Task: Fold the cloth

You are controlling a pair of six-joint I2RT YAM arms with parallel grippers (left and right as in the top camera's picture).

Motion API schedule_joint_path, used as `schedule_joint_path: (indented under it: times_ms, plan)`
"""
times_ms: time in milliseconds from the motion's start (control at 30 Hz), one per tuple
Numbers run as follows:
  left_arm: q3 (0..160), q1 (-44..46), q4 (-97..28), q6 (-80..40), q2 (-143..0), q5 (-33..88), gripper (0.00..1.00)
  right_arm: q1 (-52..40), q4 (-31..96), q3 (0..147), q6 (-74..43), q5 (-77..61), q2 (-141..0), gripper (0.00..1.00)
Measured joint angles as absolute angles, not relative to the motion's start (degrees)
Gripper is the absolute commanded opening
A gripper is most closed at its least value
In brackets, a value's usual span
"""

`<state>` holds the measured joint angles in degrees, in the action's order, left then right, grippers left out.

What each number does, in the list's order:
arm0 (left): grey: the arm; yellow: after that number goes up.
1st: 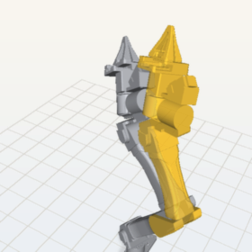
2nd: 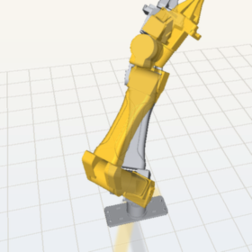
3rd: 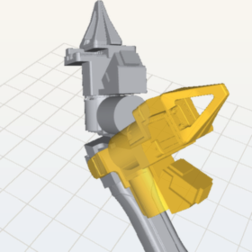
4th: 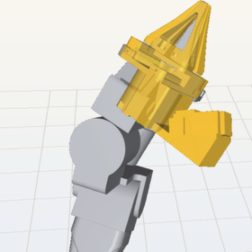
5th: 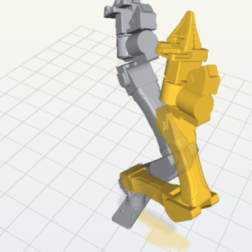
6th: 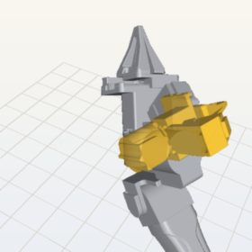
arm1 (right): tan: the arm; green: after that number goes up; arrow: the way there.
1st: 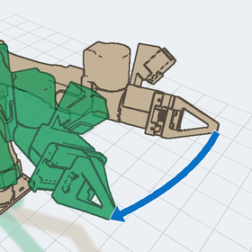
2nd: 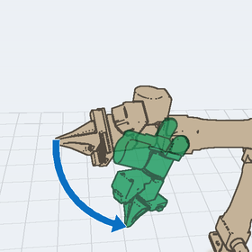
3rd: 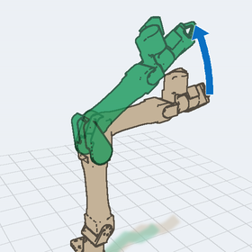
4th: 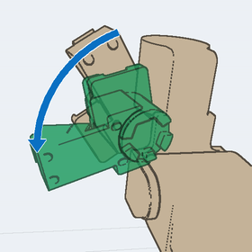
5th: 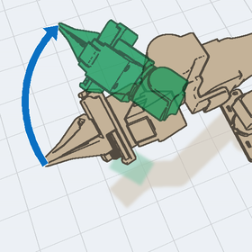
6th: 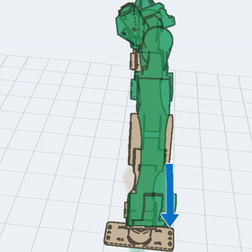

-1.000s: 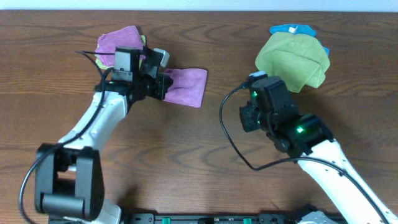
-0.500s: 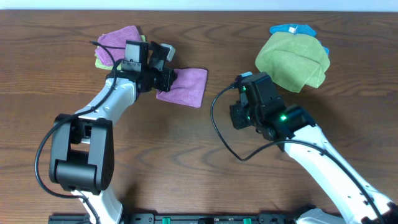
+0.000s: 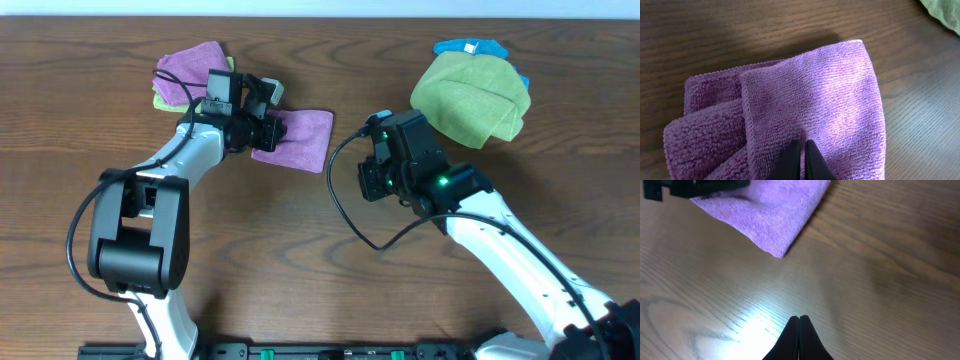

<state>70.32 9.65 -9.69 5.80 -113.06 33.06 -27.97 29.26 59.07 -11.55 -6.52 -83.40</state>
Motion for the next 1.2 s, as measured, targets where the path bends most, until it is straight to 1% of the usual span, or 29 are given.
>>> schedule_joint_path:
  times_ms: [300, 567, 1200]
  plan:
    - [70.3, 9.6, -10.1, 5.8, -113.1, 33.0, 0.06, -28.0, 21.8, 59.1, -11.9, -14.2, -84.8, 0.02]
    - [70.3, 9.6, -10.1, 5.8, -113.1, 32.8, 0.06, -28.0, 15.7, 59.1, -14.0, -21.3, -93.7, 0.02]
    - [70.3, 9.6, -10.1, 5.8, -113.1, 31.9, 0.06, -28.0, 0.8, 59.1, -19.3, -28.6, -104.1, 0.02]
